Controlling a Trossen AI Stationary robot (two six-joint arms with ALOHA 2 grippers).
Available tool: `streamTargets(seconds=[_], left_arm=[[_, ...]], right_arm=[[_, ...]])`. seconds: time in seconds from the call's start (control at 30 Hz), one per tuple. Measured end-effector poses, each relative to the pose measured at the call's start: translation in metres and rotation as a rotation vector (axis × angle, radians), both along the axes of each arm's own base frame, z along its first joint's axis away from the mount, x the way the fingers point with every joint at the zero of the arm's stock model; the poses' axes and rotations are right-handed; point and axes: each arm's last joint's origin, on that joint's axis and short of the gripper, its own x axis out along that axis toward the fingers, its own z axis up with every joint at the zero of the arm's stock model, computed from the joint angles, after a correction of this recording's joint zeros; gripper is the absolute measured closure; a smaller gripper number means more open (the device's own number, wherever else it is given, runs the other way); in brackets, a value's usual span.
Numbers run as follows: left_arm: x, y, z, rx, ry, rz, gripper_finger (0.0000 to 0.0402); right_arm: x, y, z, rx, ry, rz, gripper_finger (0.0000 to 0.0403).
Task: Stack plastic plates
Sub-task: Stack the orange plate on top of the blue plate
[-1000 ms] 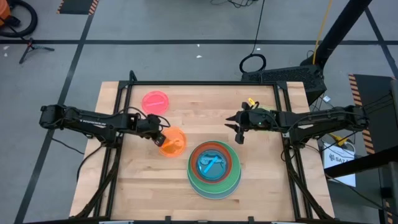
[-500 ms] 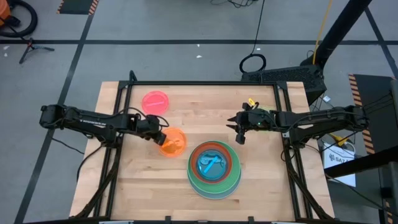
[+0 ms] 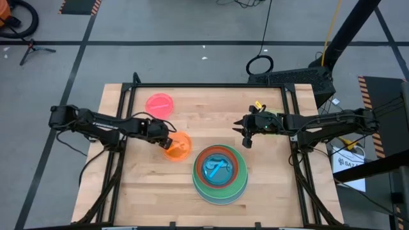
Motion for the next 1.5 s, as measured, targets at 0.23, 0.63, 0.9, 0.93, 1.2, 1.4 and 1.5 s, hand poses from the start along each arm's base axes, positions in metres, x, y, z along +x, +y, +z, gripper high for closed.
streamTargets(seconds=[0.23,0.63,0.9,0.93,1.2,1.4,1.5], left_arm=[[0.009,0.000,-0.006,0.016,-0.028,-0.035,0.0209],[0.010,0.001,-0.009,0.035,-0.006,-0.015,0.0316],[0.011,0.002,-0.006,0.057,-0.011,0.008,0.0378],[0.012,0.002,-0.005,0.057,-0.015,0.007,0.0384],[0.020,0.003,0.014,0.099,0.012,-0.024,0.0395],[0.029,0.005,0.043,0.171,0.067,-0.052,0.0395],[0.035,0.007,0.063,0.214,0.070,-0.073,0.0395]], right_arm=[[0.000,0.000,0.000,-0.002,0.001,0.002,0.0294],[-0.001,0.000,-0.001,-0.008,0.019,0.006,0.0294],[-0.001,0.000,-0.001,-0.011,0.019,0.008,0.0294],[-0.001,0.000,-0.001,-0.011,0.019,0.008,0.0294],[-0.001,0.000,-0.001,-0.011,0.021,0.008,0.0294],[-0.001,0.000,-0.002,-0.010,0.022,0.008,0.0294],[-0.001,0.000,-0.001,-0.010,0.023,0.008,0.0294]])
